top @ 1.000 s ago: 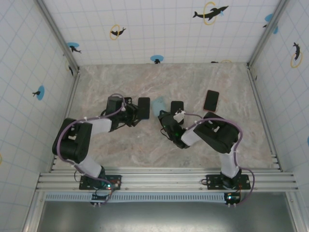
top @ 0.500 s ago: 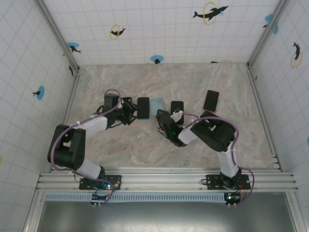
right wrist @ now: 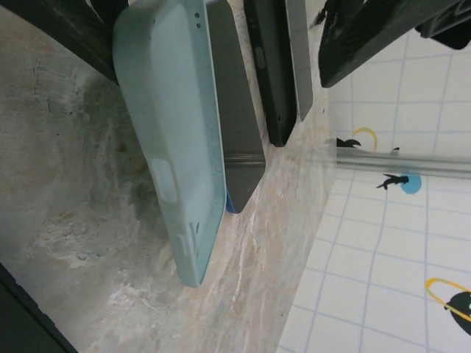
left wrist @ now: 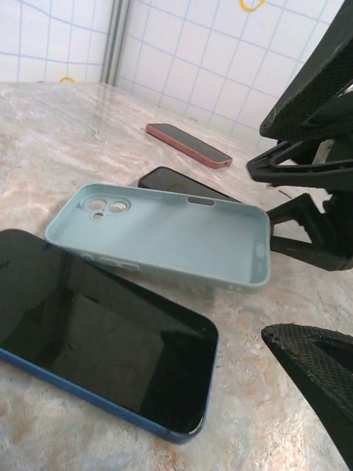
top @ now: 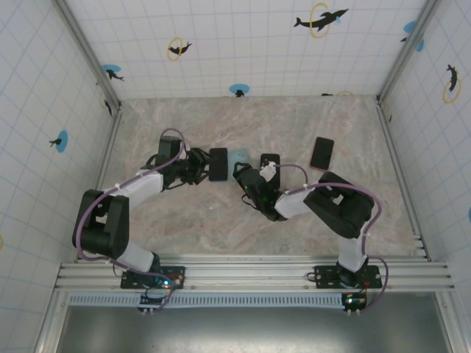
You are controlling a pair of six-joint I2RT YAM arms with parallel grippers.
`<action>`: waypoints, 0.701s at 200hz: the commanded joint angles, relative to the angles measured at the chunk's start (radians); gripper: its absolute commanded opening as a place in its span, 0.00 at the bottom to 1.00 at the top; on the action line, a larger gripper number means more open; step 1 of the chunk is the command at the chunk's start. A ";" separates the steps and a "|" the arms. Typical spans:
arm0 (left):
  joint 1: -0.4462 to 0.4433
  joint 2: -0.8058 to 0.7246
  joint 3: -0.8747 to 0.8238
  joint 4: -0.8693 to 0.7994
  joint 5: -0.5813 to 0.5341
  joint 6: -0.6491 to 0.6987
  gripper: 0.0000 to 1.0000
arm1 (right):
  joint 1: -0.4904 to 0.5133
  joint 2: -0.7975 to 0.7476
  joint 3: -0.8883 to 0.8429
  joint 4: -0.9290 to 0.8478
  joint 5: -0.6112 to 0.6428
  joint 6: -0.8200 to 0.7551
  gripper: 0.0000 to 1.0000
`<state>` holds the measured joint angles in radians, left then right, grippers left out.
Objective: Take the phone out of the phone case
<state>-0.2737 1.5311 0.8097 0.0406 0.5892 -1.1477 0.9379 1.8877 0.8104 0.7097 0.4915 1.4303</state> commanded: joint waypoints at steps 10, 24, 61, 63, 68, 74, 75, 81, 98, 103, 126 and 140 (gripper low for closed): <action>0.010 -0.017 0.026 -0.023 0.025 0.033 0.67 | 0.009 -0.053 0.054 -0.199 -0.027 -0.096 0.70; 0.010 -0.014 0.024 -0.018 0.032 0.034 0.67 | 0.006 -0.070 0.034 -0.201 -0.033 -0.100 0.71; 0.011 -0.013 0.020 -0.012 0.041 0.037 0.67 | 0.003 -0.093 0.053 -0.286 -0.054 -0.135 0.74; 0.011 -0.013 0.020 -0.012 0.041 0.037 0.67 | 0.001 -0.093 0.055 -0.289 -0.056 -0.135 0.74; 0.010 -0.012 0.020 -0.010 0.044 0.037 0.67 | 0.001 -0.095 0.058 -0.297 -0.056 -0.136 0.74; 0.010 -0.013 0.020 -0.010 0.044 0.038 0.67 | -0.001 -0.097 0.058 -0.302 -0.055 -0.140 0.75; 0.010 -0.013 0.021 -0.010 0.044 0.038 0.67 | -0.001 -0.097 0.058 -0.302 -0.056 -0.142 0.75; 0.010 -0.014 0.020 -0.011 0.044 0.039 0.67 | -0.005 -0.098 0.058 -0.304 -0.059 -0.143 0.75; 0.009 -0.012 0.021 -0.008 0.046 0.040 0.67 | -0.012 -0.100 0.062 -0.311 -0.068 -0.147 0.75; 0.010 -0.013 0.021 -0.009 0.047 0.040 0.67 | -0.014 -0.101 0.065 -0.316 -0.069 -0.150 0.75; 0.009 -0.018 0.022 -0.013 0.046 0.044 0.67 | -0.029 -0.110 0.070 -0.314 -0.081 -0.167 0.75; 0.010 -0.024 0.026 -0.027 0.040 0.053 0.67 | -0.035 -0.129 0.075 -0.318 -0.084 -0.208 0.76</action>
<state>-0.2729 1.5311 0.8135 0.0376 0.6193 -1.1248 0.9161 1.8198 0.8410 0.4171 0.4046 1.2800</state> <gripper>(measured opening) 0.671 0.755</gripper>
